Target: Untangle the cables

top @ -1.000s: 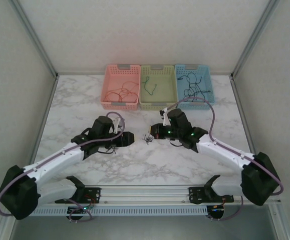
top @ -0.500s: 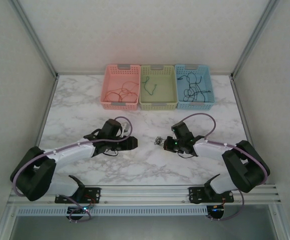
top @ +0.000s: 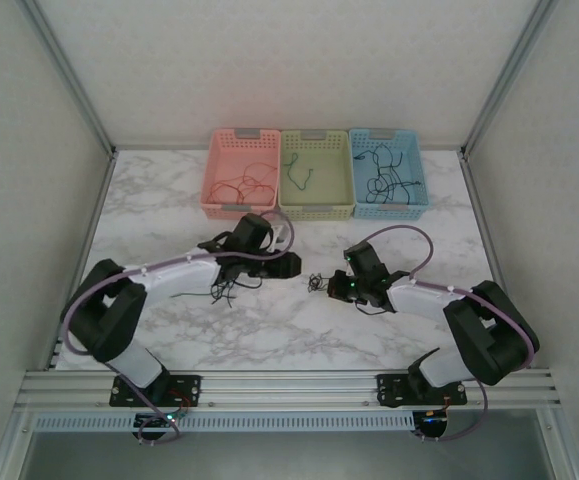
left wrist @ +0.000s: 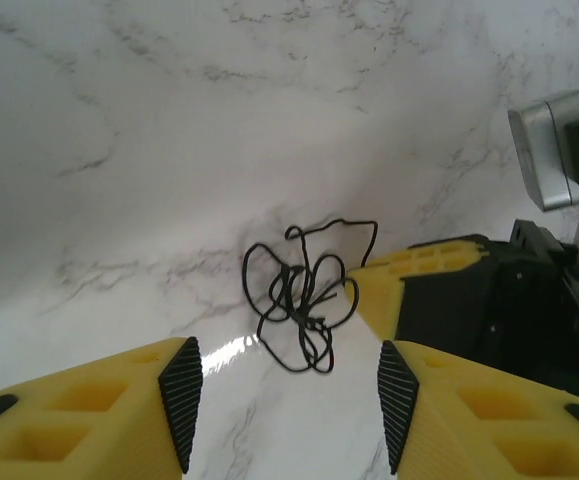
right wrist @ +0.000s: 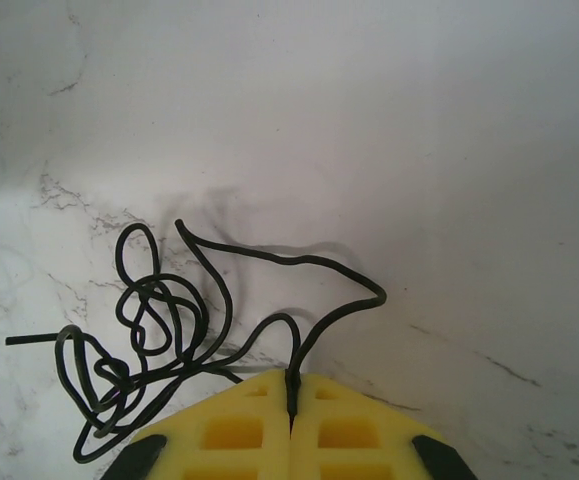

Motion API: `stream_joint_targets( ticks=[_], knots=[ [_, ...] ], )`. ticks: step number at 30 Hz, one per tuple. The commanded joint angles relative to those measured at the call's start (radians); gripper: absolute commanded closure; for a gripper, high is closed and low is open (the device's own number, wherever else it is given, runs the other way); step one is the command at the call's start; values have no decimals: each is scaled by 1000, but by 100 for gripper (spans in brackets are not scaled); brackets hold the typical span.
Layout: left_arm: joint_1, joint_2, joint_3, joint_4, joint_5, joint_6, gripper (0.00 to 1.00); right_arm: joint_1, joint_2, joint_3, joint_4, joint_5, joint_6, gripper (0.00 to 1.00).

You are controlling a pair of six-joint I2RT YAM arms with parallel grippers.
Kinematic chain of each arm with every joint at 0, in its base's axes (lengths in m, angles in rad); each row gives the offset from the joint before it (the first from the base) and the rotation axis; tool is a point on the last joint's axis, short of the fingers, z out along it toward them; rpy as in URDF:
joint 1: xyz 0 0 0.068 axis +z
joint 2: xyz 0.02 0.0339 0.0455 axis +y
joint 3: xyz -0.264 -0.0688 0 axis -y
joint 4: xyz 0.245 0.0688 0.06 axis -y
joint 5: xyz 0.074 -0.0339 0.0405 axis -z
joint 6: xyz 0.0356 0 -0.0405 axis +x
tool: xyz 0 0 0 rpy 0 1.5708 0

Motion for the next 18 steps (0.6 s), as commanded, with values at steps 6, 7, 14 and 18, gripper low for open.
stream_joint_targets(
  ticks=[6,7,14,18],
  knots=[
    [-39,126,68,5,71,1,55,-8,-26,-20,2,4,-17,100],
    [-45,134,72,5,71,0,55,-9,-25,-20,2,1,-16,100],
    [-73,179,86,17,63,-14,60,-10,-25,-24,5,3,-17,100],
    [-74,189,97,-1,46,-12,66,-10,-25,-25,1,1,-19,100]
  ],
)
